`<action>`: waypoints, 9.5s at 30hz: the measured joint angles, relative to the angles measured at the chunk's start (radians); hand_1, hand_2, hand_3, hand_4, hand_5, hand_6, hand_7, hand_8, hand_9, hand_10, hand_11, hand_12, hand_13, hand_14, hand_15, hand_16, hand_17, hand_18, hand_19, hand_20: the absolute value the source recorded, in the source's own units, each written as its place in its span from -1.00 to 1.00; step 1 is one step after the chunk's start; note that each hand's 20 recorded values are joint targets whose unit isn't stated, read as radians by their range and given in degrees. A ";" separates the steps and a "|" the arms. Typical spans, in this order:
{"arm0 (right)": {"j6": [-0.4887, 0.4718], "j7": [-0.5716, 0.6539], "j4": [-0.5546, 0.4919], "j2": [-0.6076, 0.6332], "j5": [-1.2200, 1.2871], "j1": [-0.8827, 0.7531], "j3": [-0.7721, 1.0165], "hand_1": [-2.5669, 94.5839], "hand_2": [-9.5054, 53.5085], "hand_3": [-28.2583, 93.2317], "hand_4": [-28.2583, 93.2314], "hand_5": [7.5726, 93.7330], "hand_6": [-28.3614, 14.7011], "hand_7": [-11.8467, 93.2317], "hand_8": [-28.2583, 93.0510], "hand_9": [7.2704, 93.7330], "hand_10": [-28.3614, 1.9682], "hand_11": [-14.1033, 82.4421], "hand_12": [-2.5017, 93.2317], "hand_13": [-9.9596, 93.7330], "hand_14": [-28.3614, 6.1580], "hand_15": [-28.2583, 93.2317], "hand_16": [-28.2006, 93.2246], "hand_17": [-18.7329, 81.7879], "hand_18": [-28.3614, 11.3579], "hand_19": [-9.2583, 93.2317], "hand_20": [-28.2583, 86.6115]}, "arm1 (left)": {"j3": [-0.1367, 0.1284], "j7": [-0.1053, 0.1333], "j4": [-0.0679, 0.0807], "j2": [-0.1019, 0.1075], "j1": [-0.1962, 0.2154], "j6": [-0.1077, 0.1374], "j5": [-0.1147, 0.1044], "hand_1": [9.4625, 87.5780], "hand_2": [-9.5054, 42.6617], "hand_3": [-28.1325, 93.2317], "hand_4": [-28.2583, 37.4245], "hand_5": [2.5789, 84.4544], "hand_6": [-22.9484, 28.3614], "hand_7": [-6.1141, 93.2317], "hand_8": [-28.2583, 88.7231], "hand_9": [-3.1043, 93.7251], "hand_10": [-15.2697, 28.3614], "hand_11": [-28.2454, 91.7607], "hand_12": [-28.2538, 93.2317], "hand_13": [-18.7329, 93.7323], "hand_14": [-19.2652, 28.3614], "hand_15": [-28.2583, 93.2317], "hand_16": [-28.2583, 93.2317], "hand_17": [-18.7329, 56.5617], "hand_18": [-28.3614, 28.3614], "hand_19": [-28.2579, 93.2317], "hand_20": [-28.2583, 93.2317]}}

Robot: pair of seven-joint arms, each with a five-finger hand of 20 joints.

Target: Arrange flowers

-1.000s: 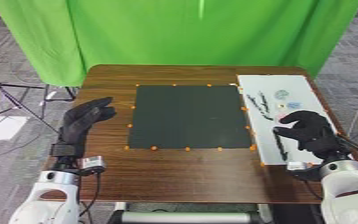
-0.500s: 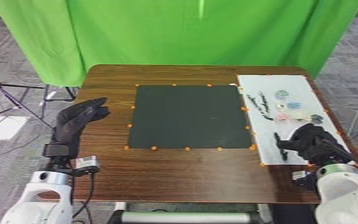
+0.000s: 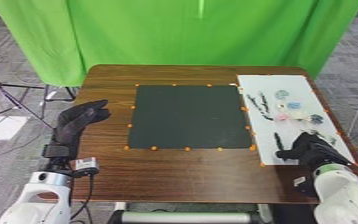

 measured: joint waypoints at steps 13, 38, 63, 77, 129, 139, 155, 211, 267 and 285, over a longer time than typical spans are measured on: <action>-0.066 0.038 0.002 -0.009 0.036 0.051 -0.027 0.33 -1.00 -0.18 -0.43 0.59 0.15 -0.26 -0.04 0.81 0.03 0.26 -0.18 1.00 0.50 0.51 0.05 0.85 0.01 1.00 0.44 | -0.004 -0.016 -0.002 0.001 0.002 -0.017 0.003 -0.47 -0.78 0.47 -0.59 0.16 0.05 -0.57 -0.63 0.12 0.35 -0.12 -0.28 0.09 0.60 -0.10 -0.50 -0.29 0.51 -0.30 -0.20; -0.032 0.047 0.012 -0.029 0.244 0.067 0.001 0.26 -1.00 0.35 -0.55 0.63 0.13 -0.19 0.01 0.83 0.06 0.31 -0.18 1.00 0.48 0.57 0.01 0.88 -0.03 1.00 0.46 | -0.014 -0.046 -0.010 -0.004 0.011 -0.049 0.012 -0.47 -0.76 0.47 -0.59 0.15 0.06 -0.58 -0.62 0.10 0.36 -0.12 -0.28 0.06 0.61 -0.07 -0.49 -0.32 0.52 -0.30 -0.20; 0.182 -0.059 -0.037 0.010 0.182 0.033 -0.005 0.21 -1.00 0.42 -0.51 0.64 0.10 -0.11 -0.03 0.86 0.06 0.35 -0.21 1.00 0.45 0.62 -0.01 0.89 -0.08 1.00 0.54 | -0.088 -0.055 -0.005 0.053 0.032 -0.048 -0.018 -0.50 -0.71 0.47 -0.61 0.15 0.06 -0.58 -0.62 0.10 0.36 -0.12 -0.28 0.05 0.60 -0.09 -0.50 -0.33 0.53 -0.30 -0.20; 0.146 -0.102 0.063 -0.052 0.216 0.413 -0.355 0.21 -1.00 0.42 -0.51 0.66 0.09 -0.12 -0.03 0.87 0.06 0.35 -0.22 1.00 0.44 0.63 -0.02 0.89 -0.08 1.00 0.54 | -0.231 -0.027 0.077 0.233 0.033 0.106 -0.239 -0.70 -0.37 0.52 -0.95 0.17 0.06 -0.58 -0.63 0.11 0.37 -0.13 -0.30 0.03 0.60 -0.14 -0.49 -0.31 0.52 -0.32 -0.21; 0.002 -0.082 0.438 -0.490 0.288 0.770 -0.773 0.25 -1.00 0.34 -0.42 0.69 0.06 -0.04 -0.11 0.94 0.05 0.37 -0.34 1.00 0.42 0.67 -0.11 0.94 -0.05 1.00 0.52 | -0.230 -0.023 0.067 0.204 0.196 0.198 -0.316 -0.73 -0.47 0.54 -0.97 0.15 0.07 -0.59 -0.62 0.07 0.36 -0.15 -0.29 -0.01 0.58 -0.18 -0.48 -0.36 0.51 -0.34 -0.22; 0.023 -0.069 0.453 -0.508 0.304 0.770 -0.758 0.23 -1.00 0.34 -0.44 0.69 0.07 -0.04 -0.13 0.95 0.07 0.34 -0.35 1.00 0.43 0.65 -0.12 0.94 -0.03 1.00 0.49 | -0.230 -0.033 0.064 0.202 0.198 0.187 -0.317 -0.72 -0.50 0.54 -0.94 0.15 0.08 -0.59 -0.62 0.06 0.36 -0.14 -0.29 -0.01 0.58 -0.17 -0.47 -0.37 0.52 -0.33 -0.21; -0.030 -0.065 0.448 -0.513 0.326 0.771 -0.744 0.12 -1.00 0.40 -0.47 0.71 0.11 -0.08 -0.13 0.96 0.10 0.29 -0.35 1.00 0.44 0.62 -0.11 0.93 -0.01 1.00 0.44 | -0.236 -0.051 0.063 0.201 0.196 0.155 -0.317 -0.68 -0.54 0.54 -0.87 0.13 0.08 -0.60 -0.62 0.04 0.35 -0.14 -0.29 -0.02 0.58 -0.17 -0.47 -0.39 0.52 -0.32 -0.22; 0.197 -0.035 0.170 -0.022 0.132 0.417 -0.057 -0.13 -1.00 0.46 -0.57 0.57 0.11 -0.05 -0.20 0.82 0.06 0.32 -0.33 1.00 0.46 0.51 0.00 0.84 -0.04 1.00 0.45 | -0.224 -0.076 0.065 0.169 0.192 0.101 -0.310 -0.60 -0.65 0.51 -0.76 0.12 0.09 -0.60 -0.62 0.04 0.35 -0.13 -0.29 -0.02 0.59 -0.17 -0.47 -0.40 0.56 -0.32 -0.23; -0.079 0.042 0.226 0.070 0.089 0.134 0.095 0.23 -0.87 0.31 -0.70 0.61 0.15 -0.11 -0.14 0.85 0.10 0.24 -0.34 1.00 0.47 0.46 0.00 0.81 -0.06 1.00 0.40 | -0.198 -0.118 0.067 0.138 0.183 0.032 -0.296 -0.59 -0.63 0.50 -0.76 0.12 0.09 -0.60 -0.62 0.03 0.35 -0.13 -0.29 -0.02 0.60 -0.14 -0.47 -0.42 0.56 -0.31 -0.22; 0.036 0.019 0.066 0.105 0.090 0.129 0.109 0.19 -0.92 0.42 -0.70 0.69 0.12 -0.16 -0.12 0.92 0.11 0.22 -0.34 1.00 0.44 0.52 -0.05 0.84 -0.06 1.00 0.43 | -0.199 -0.129 0.068 0.140 0.181 0.021 -0.296 -0.61 -0.61 0.50 -0.77 0.12 0.10 -0.61 -0.61 0.03 0.35 -0.13 -0.29 -0.02 0.60 -0.14 -0.47 -0.42 0.56 -0.31 -0.22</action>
